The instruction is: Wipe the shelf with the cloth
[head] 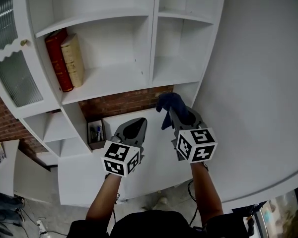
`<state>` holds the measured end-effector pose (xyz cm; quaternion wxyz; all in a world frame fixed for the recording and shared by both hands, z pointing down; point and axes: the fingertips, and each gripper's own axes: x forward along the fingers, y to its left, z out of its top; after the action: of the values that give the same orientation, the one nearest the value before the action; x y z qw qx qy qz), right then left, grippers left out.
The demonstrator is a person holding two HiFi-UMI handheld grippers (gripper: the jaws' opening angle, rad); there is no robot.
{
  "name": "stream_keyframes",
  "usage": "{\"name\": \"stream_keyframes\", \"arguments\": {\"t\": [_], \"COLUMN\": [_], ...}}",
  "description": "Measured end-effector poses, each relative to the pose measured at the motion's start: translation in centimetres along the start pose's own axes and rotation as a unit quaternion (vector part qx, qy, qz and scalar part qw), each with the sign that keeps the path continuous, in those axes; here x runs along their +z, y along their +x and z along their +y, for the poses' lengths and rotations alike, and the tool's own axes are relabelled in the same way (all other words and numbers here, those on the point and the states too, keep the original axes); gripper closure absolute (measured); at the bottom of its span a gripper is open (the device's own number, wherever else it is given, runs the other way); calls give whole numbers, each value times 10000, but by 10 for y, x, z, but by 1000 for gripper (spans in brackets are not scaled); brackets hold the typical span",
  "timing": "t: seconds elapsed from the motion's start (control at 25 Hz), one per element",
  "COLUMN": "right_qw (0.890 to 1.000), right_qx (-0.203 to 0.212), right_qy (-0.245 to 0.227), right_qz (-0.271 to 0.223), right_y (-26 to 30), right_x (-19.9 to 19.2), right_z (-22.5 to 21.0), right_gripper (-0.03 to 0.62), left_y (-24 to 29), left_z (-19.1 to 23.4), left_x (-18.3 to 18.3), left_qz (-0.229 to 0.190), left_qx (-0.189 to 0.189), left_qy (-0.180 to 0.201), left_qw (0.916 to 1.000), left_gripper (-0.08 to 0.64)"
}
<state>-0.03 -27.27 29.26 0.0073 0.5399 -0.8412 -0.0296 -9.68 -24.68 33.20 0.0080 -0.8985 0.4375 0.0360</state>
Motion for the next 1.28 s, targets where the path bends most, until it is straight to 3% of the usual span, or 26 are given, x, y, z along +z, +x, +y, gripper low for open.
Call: {"name": "stream_keyframes", "arguments": {"t": [0.56,1.28], "right_qw": [10000,9994], "right_qx": [78,333], "right_qy": [-31,40], "right_qz": [23,105], "right_y": [-42,-131], "right_x": [-7,-26], "right_z": [-11,-22], "right_gripper": [505,505], "left_y": [-3,-27], "left_z": [-42,-135], "left_x": [1,3], "left_qz": [8,-65], "left_qx": [-101,204], "left_qy": [-211,-27], "left_qw": [9997,9998], "left_gripper": [543,543]}}
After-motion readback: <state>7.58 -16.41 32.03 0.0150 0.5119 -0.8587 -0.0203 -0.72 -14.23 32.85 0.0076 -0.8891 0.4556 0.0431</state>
